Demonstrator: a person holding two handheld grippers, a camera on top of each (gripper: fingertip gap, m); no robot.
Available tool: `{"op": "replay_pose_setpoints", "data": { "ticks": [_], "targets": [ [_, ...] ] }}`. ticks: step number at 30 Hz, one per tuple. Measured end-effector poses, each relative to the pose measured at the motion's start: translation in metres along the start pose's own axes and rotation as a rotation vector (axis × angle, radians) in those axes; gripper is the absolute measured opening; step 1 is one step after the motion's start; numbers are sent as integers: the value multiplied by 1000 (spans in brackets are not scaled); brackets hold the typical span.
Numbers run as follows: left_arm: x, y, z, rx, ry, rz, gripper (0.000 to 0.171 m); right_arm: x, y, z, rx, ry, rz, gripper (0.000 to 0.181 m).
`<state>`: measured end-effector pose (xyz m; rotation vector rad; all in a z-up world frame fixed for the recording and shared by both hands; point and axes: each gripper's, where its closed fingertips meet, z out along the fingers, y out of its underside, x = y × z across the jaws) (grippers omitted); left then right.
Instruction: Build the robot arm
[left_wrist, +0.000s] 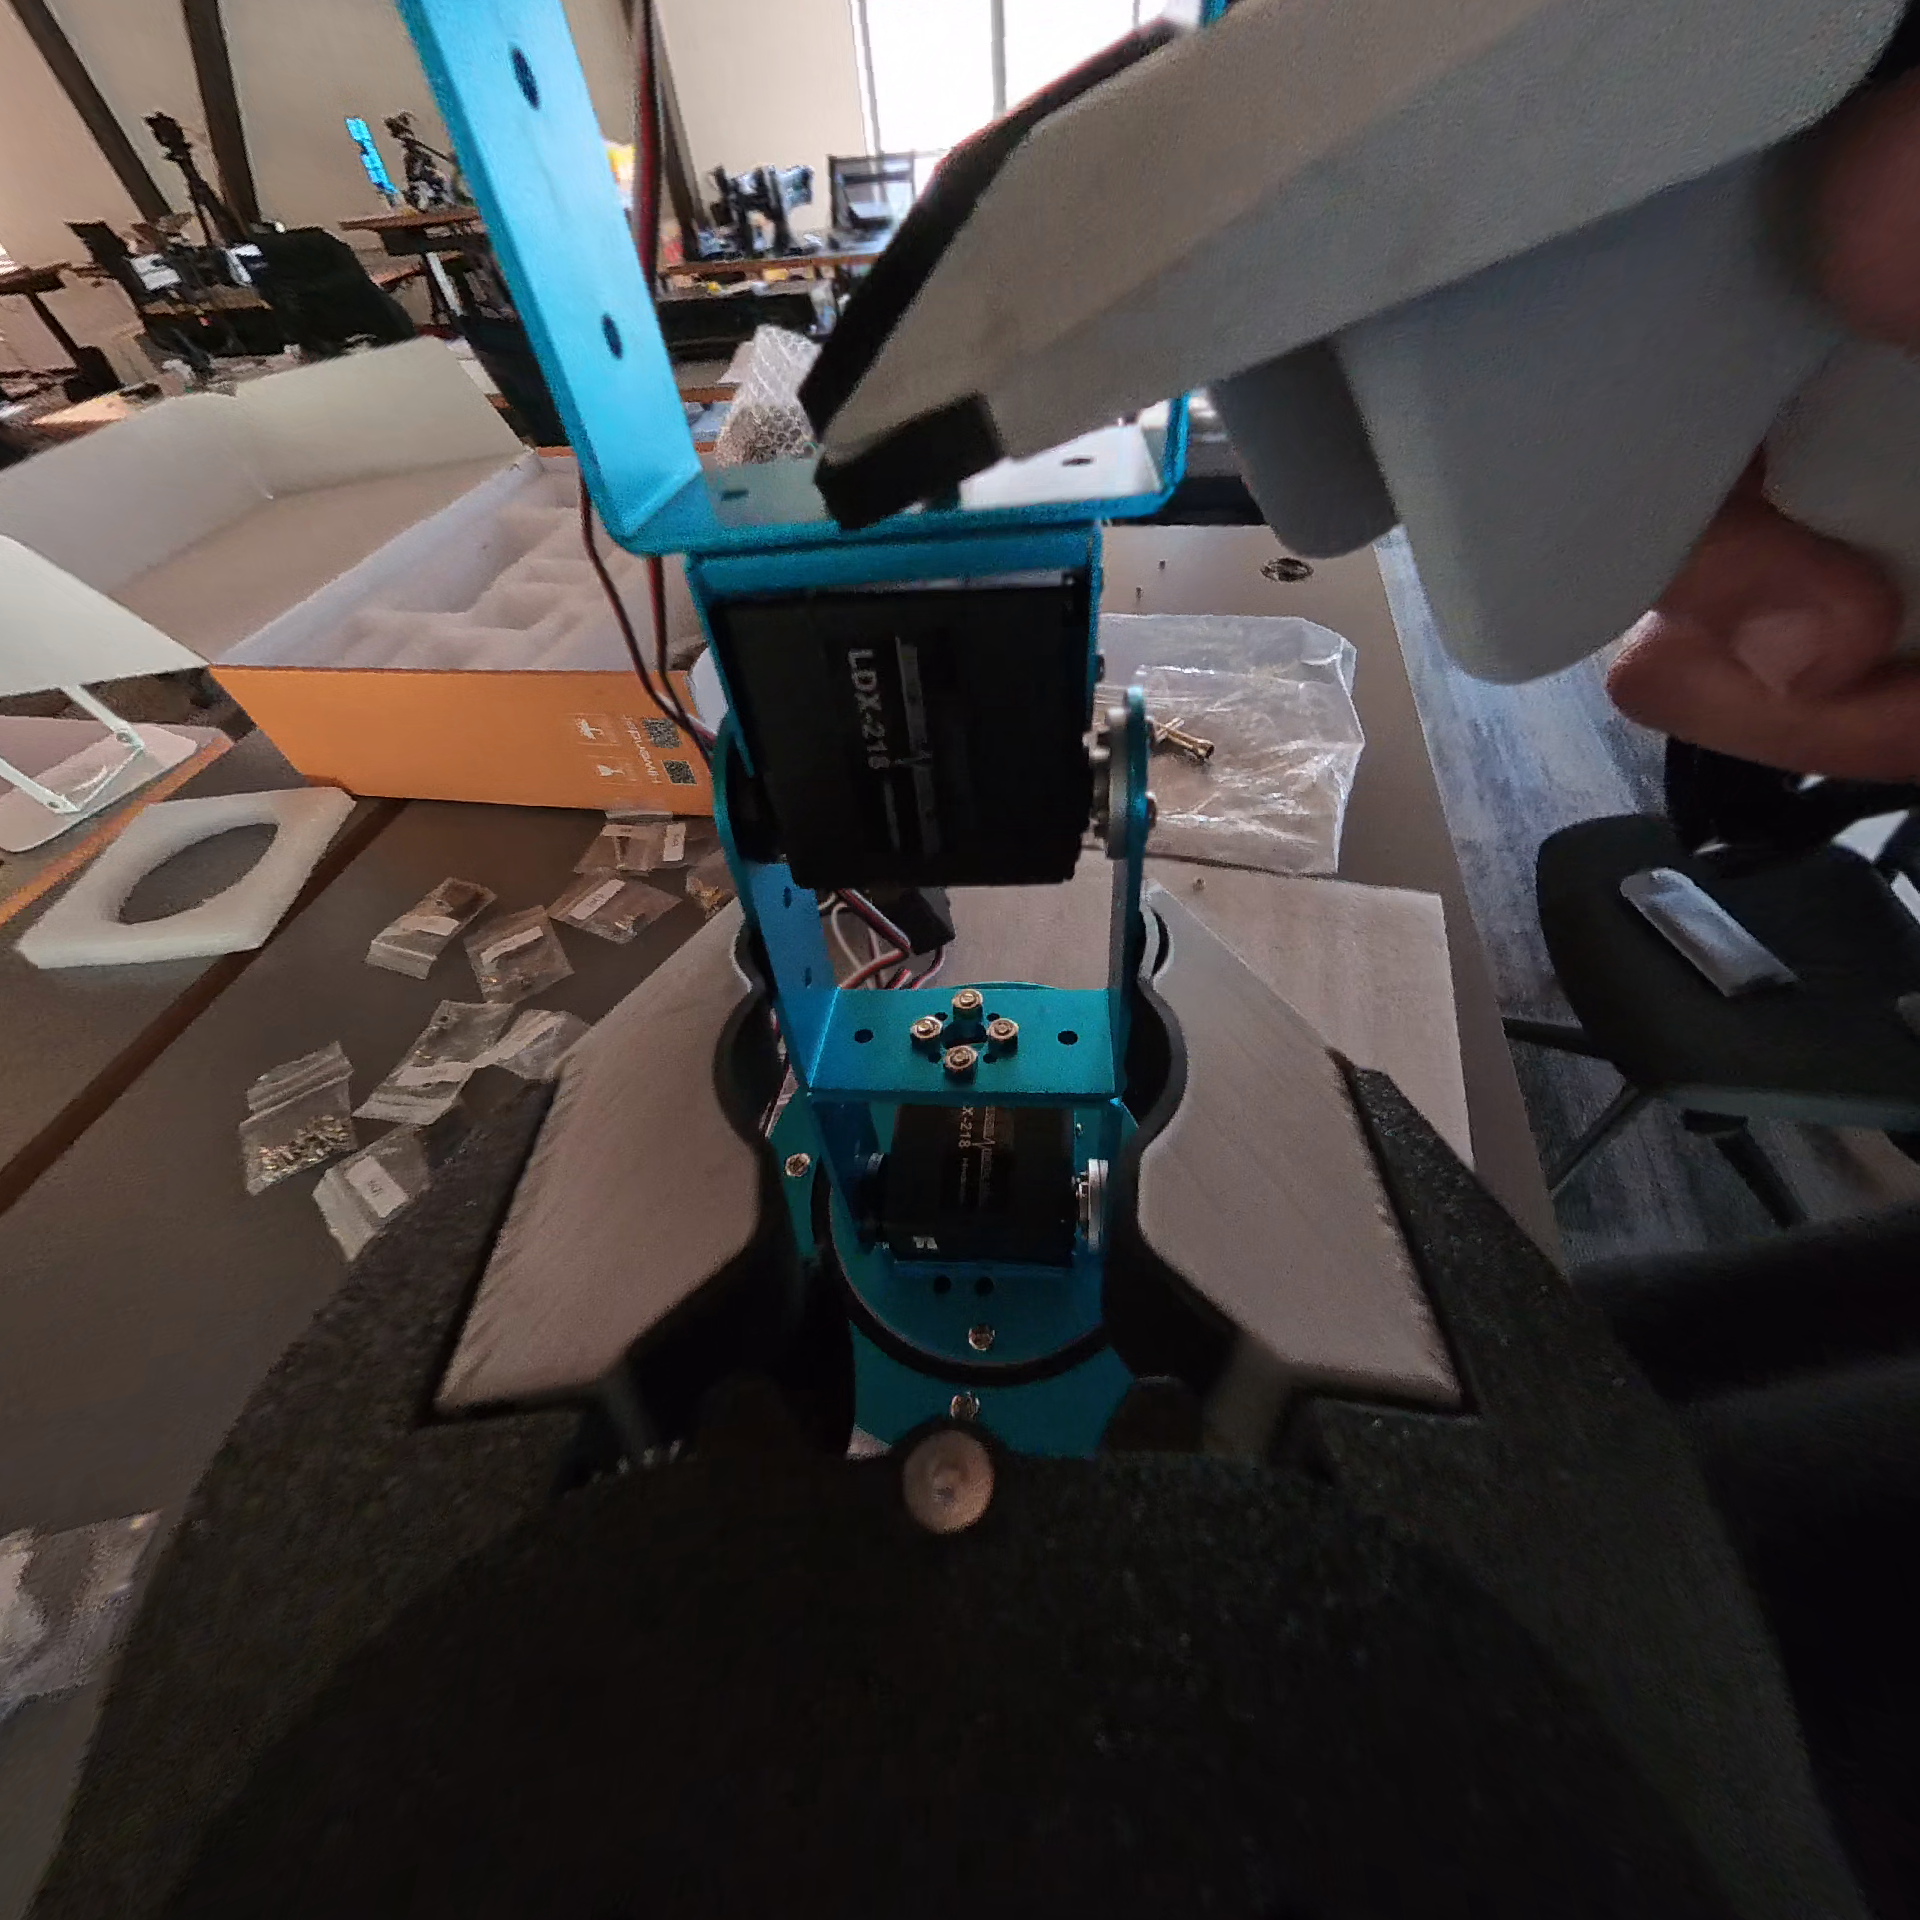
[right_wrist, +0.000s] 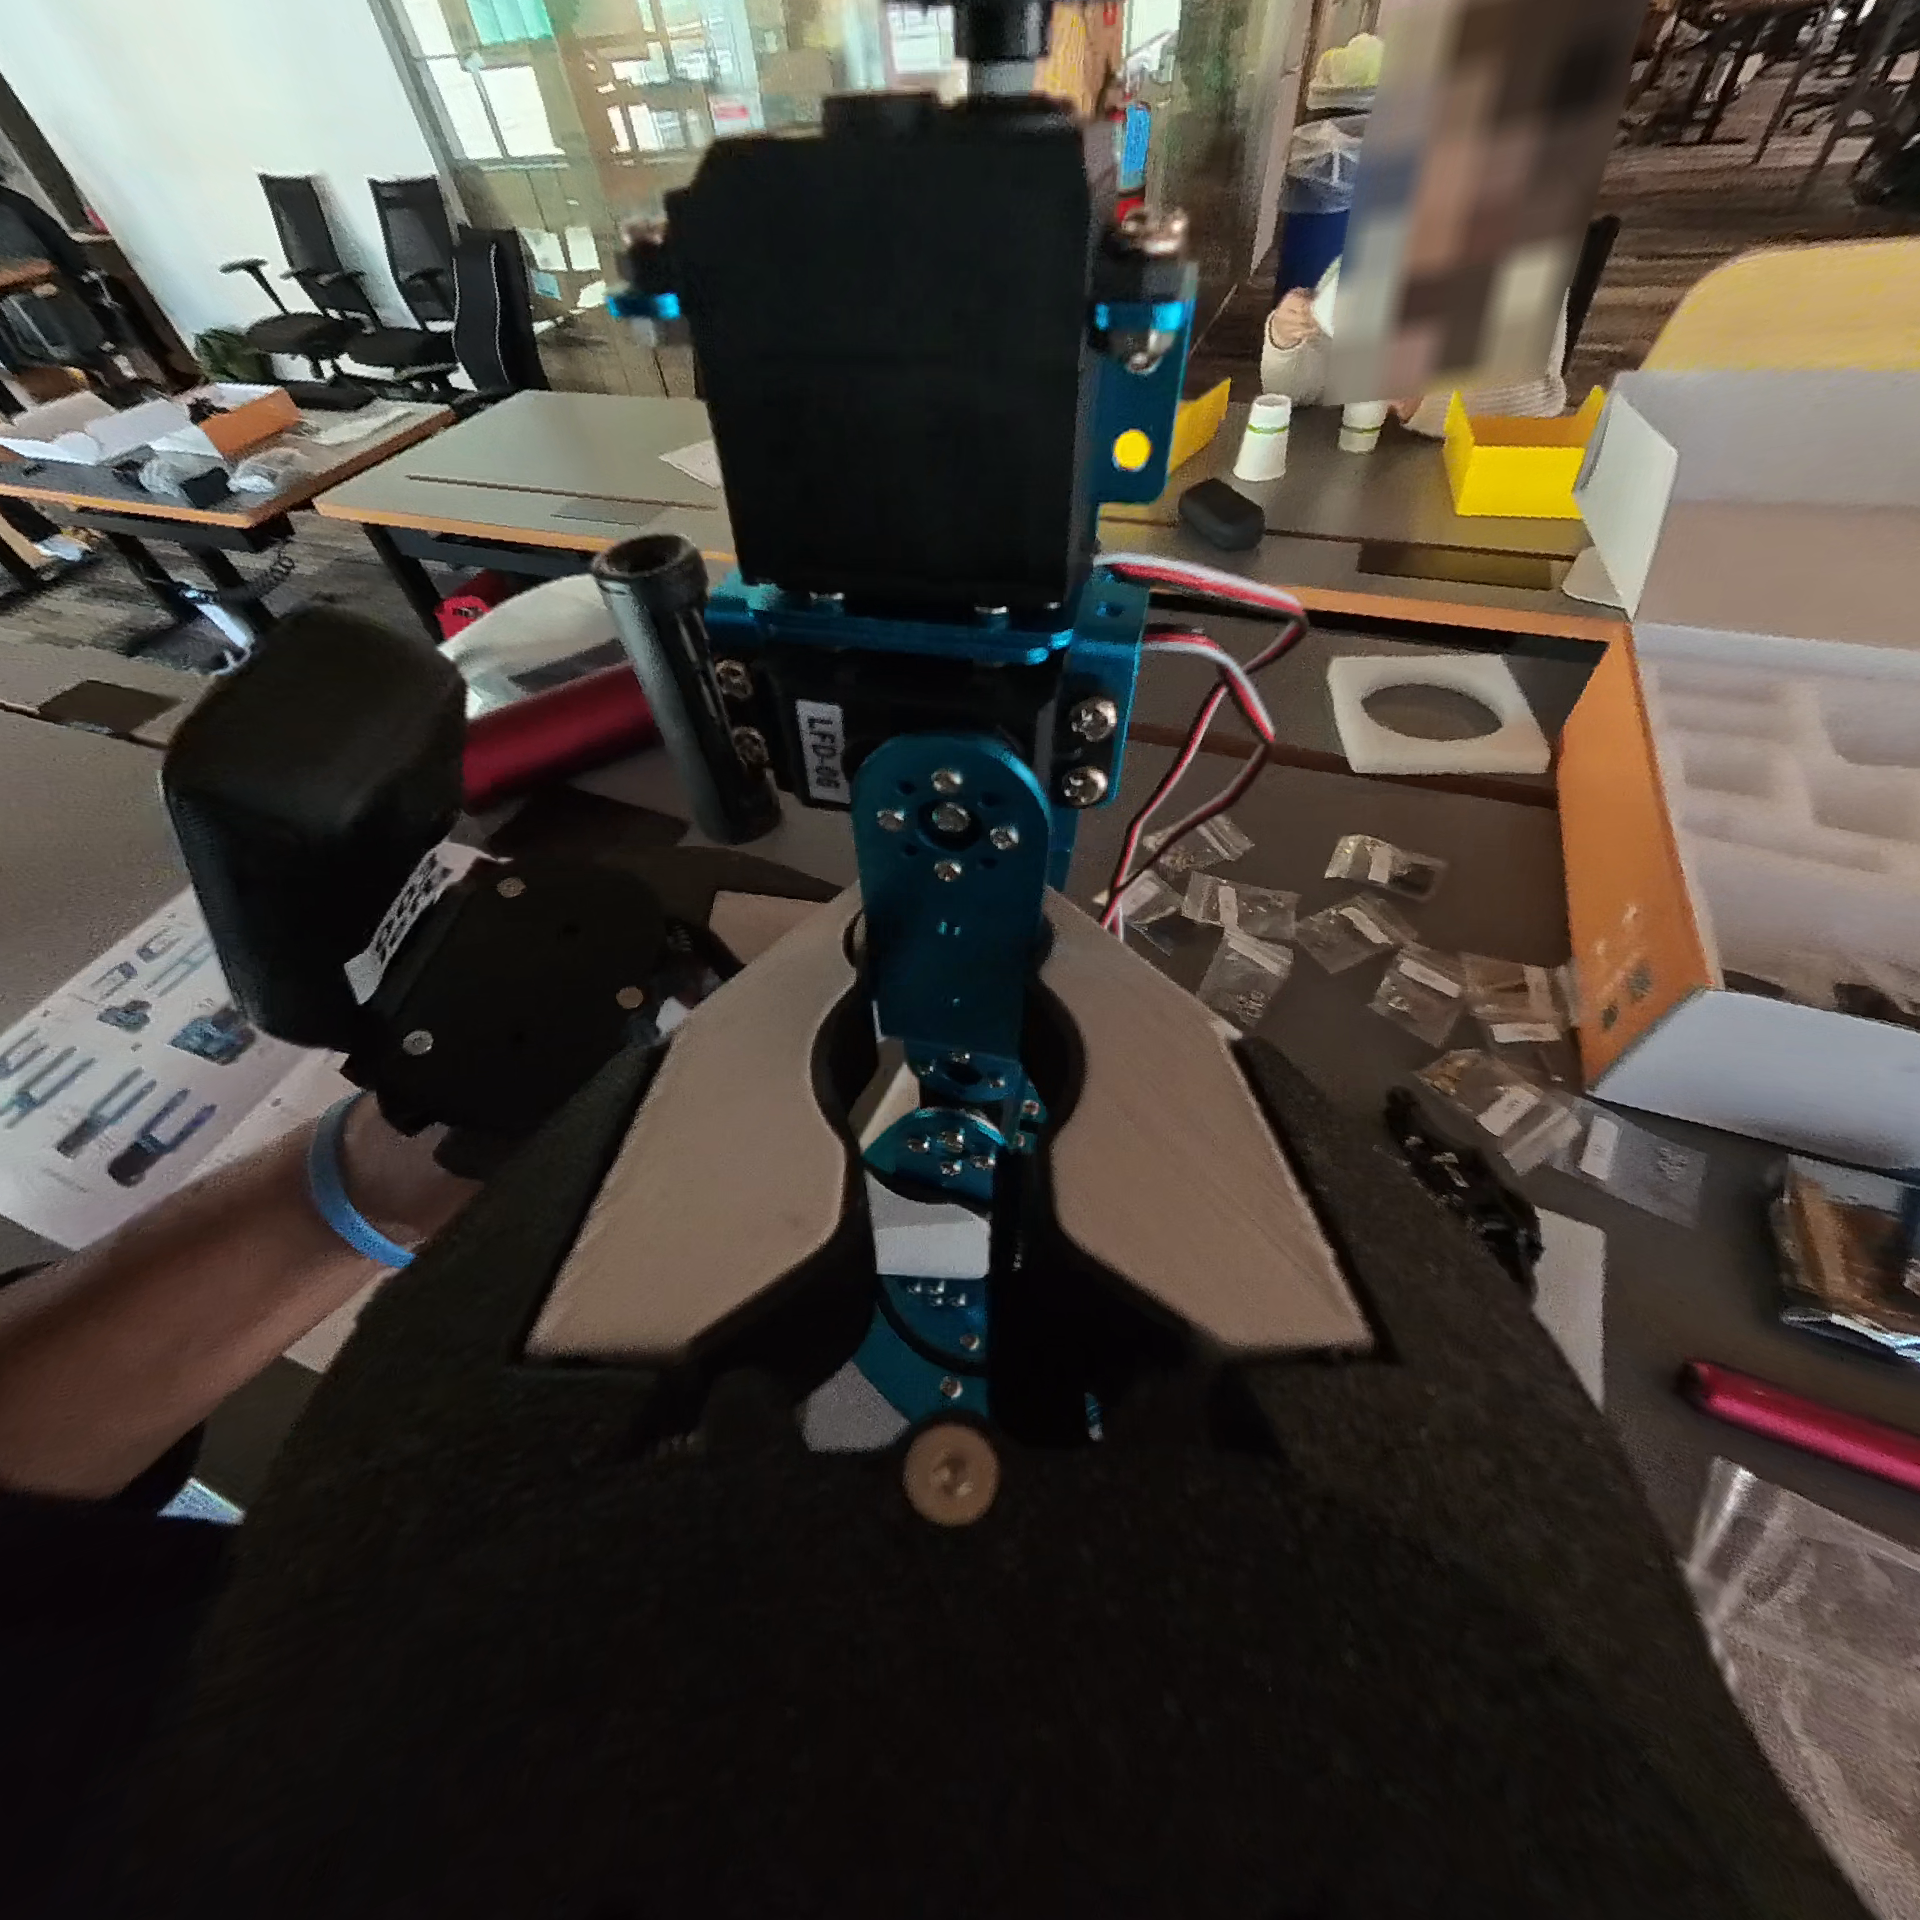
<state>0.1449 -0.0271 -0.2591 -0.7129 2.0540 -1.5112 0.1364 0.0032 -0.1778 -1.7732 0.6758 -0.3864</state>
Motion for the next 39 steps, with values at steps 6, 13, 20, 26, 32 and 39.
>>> {"op": "replay_pose_setpoints", "data": {
  "ticks": [6, 13, 20, 26, 32, 39],
  "targets": [
    [-1, -10, -24, -52, 63, 78, 63, -8, -13, -8, 61, -47, 115, 21],
    [5, 3, -18, -48, 113, 30, 64, -13, -3, -2, 3, -36, 32, 21],
    [10, 14, -13, -33, 124, -23, 65, -16, 9, 3, -32, -50, -5, 21],
    [7, -12, -34, 88, 342, -201, 73, -5, 12, -5, -37, -42, -3, 23],
    [10, -10, -31, 29, 384, -64, 94, -2, 5, -11, -1, -7, -12, 24],
    [20, 16, -2, 4, 159, 88, 66, -3, 7, -10, -3, 12, 20, 22]
  ]
}}
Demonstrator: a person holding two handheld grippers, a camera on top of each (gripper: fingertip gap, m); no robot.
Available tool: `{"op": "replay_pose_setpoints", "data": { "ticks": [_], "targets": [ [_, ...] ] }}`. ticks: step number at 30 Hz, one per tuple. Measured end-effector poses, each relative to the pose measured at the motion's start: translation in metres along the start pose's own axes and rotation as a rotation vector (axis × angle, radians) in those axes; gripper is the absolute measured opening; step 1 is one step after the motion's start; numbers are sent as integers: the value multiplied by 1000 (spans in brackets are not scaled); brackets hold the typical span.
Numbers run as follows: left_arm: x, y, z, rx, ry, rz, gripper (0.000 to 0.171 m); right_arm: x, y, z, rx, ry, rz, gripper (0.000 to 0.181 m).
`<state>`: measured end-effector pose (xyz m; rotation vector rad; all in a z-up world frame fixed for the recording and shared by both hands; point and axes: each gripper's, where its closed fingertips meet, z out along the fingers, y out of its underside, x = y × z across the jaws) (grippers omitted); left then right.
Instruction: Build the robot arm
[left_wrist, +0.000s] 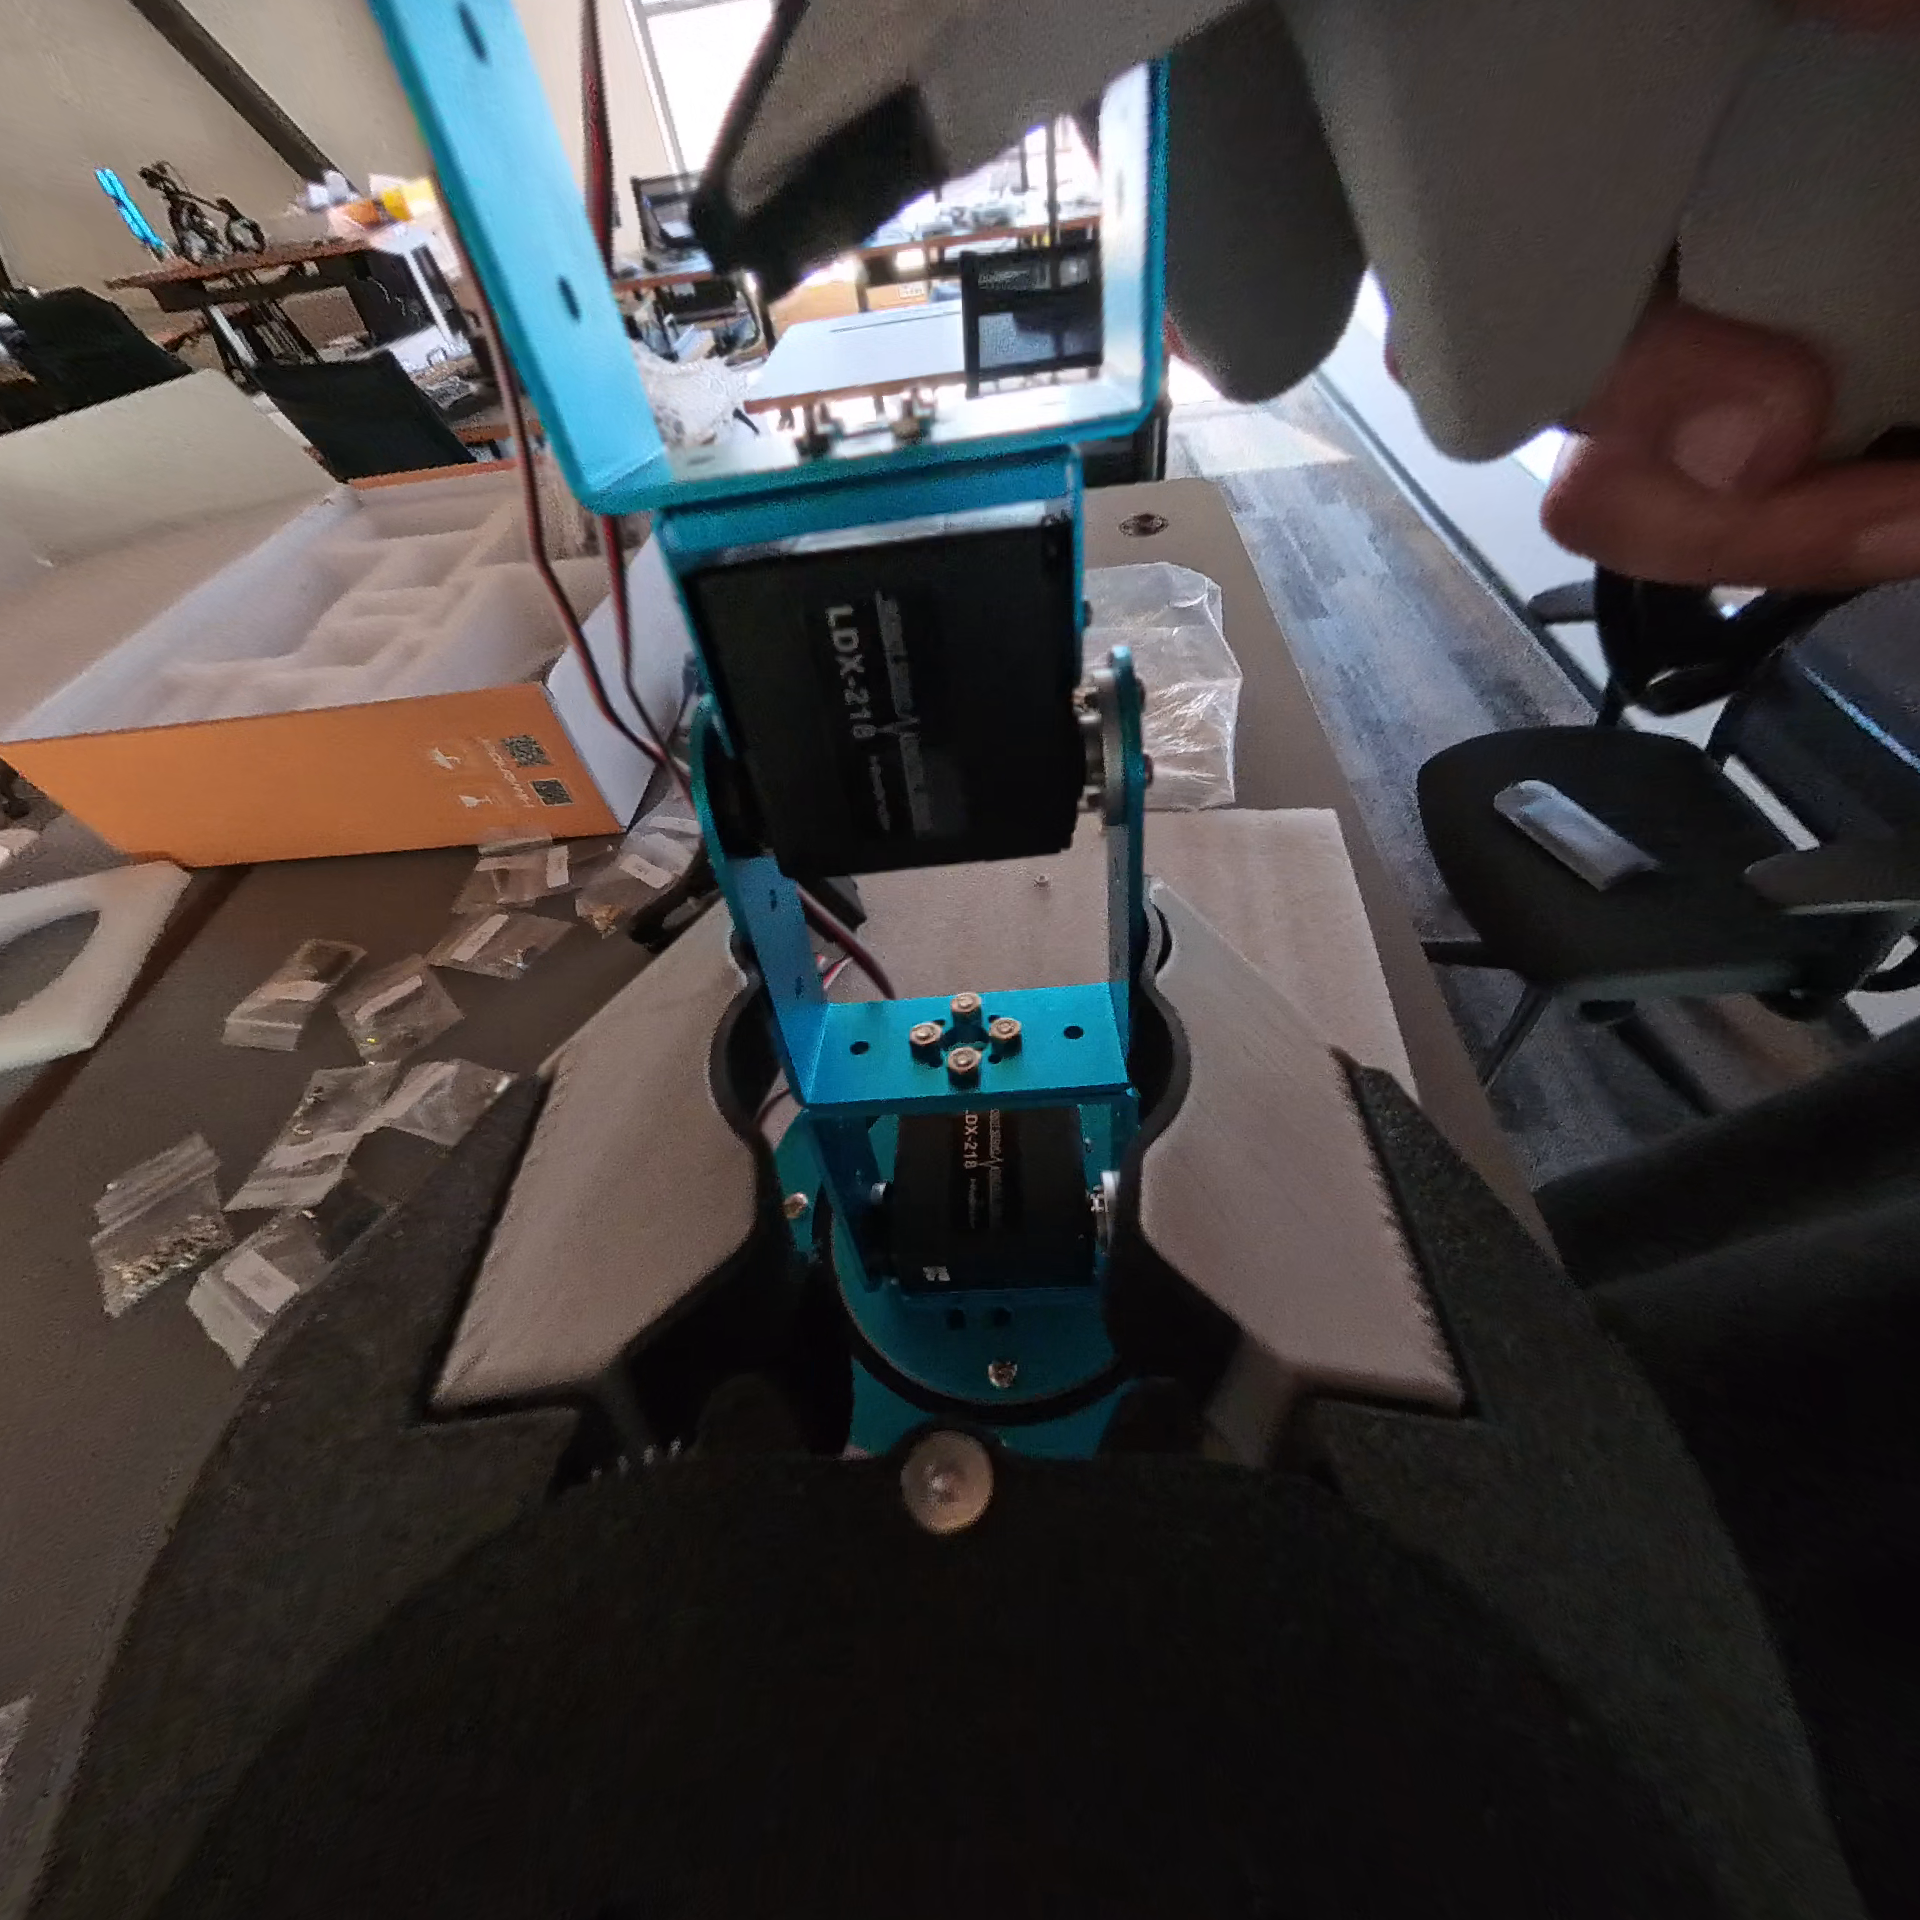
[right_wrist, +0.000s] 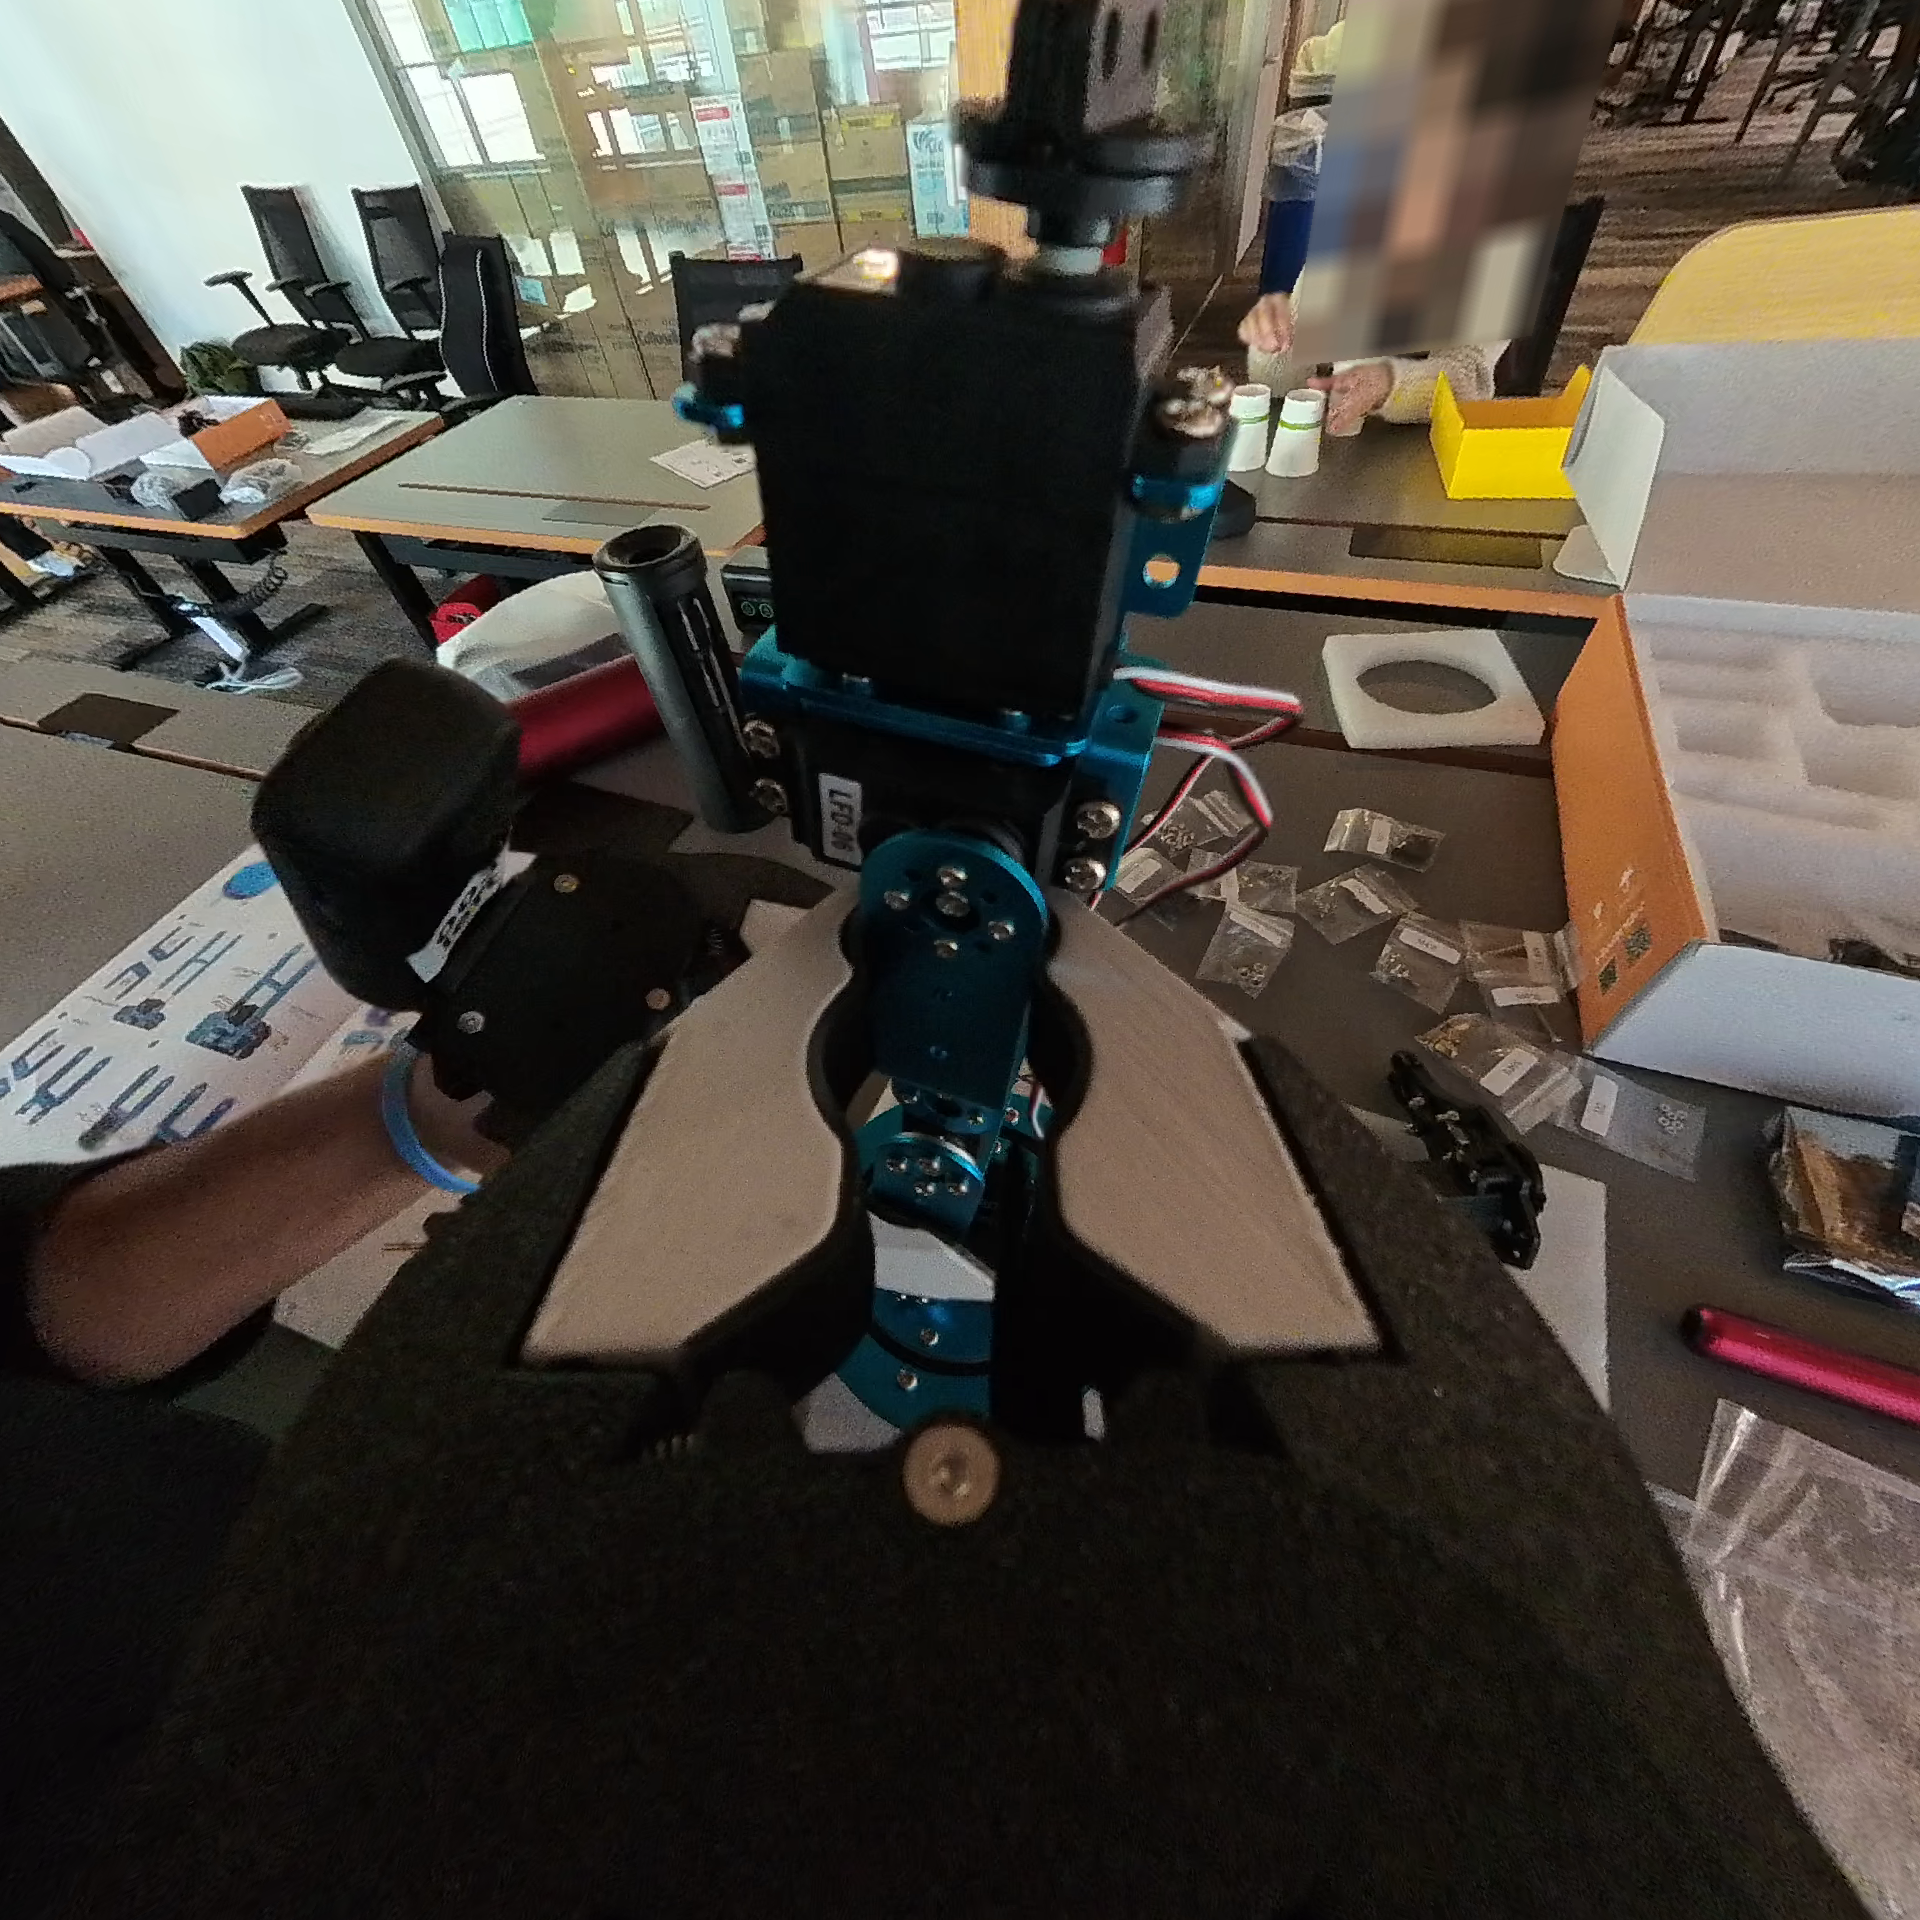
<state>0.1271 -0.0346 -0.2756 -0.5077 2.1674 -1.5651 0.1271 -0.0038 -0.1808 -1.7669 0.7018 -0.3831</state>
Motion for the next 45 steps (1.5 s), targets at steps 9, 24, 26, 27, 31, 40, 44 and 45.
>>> {"op": "replay_pose_setpoints", "data": {
  "ticks": [9, 24, 26, 27, 31, 40, 44, 45],
  "targets": [
    [3, -1, 4, 58, 6, -21, 65, 10, 6, -6, -28, 52, 12, 23],
    [7, 50, 4, -45, 4, -86, 64, 14, 6, -4, -29, -27, 62, 22],
    [7, 50, 4, -37, 5, -93, 66, 17, 7, -4, -19, -26, 61, 22],
    [7, 50, 4, -34, 5, -94, 67, 20, 8, -4, -21, -21, 67, 22],
    [7, 52, 4, -32, 6, -101, 65, 41, 18, -8, -34, -13, 144, 24],
    [9, 53, 12, -68, 33, -115, 64, 89, 53, -15, 14, -106, 457, 25],
    [11, 55, 15, -111, 41, -102, 64, 112, 84, -16, 18, -120, 601, 27],
    [11, 56, 15, -125, 44, -99, 66, 118, 93, -16, 13, -114, 626, 28]
  ]
}}
